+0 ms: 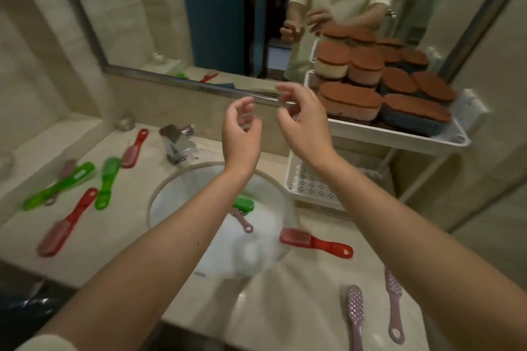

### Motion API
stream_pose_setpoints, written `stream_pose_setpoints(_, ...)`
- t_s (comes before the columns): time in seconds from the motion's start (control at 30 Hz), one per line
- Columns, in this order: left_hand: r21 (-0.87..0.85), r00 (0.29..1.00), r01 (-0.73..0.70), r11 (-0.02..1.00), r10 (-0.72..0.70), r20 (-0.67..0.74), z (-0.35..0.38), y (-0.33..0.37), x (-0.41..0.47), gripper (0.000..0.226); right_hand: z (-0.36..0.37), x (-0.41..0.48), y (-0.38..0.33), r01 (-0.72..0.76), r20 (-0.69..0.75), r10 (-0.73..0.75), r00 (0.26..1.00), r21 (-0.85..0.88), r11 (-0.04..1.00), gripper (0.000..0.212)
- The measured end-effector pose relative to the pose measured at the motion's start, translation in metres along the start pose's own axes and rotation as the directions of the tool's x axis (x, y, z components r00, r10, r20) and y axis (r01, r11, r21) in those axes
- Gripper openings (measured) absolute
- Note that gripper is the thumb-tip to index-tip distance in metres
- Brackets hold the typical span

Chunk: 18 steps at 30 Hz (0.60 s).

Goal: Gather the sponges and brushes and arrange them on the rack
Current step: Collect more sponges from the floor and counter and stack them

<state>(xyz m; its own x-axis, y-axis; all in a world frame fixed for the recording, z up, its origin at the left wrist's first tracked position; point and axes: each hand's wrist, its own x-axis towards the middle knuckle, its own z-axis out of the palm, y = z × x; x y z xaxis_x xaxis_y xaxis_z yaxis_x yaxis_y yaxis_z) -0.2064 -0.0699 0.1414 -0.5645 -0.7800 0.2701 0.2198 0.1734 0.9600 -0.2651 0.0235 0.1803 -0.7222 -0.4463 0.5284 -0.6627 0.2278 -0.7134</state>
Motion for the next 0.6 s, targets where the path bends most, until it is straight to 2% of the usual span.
stream_pose_setpoints(0.1,0.06,0.995,0.026,0.998,-0.02,-0.096,-0.041,-0.013,-0.009,0.034,0.04,-0.014,-0.007,-0.077,0.144,0.071,0.987,0.036,0.996,0.042)
stream_pose_setpoints(0.23,0.102,0.971,0.065,0.993,-0.039,-0.237,-0.102,-0.02,-0.017,0.035,0.093,-0.035,-0.025,-0.113,0.283,0.081,0.956,0.1,0.989,0.043)
stream_pose_setpoints(0.47,0.15,0.894,0.13,0.98,-0.051,-0.444,-0.214,-0.022,-0.045,0.036,0.182,-0.078,-0.083,-0.058,0.485,-0.036,0.874,0.177,0.982,0.036)
stream_pose_setpoints(0.6,0.15,0.834,0.186,0.971,-0.075,-0.546,-0.28,-0.021,-0.074,0.035,0.226,-0.114,-0.122,-0.026,0.581,-0.098,0.808,0.201,0.979,0.041)
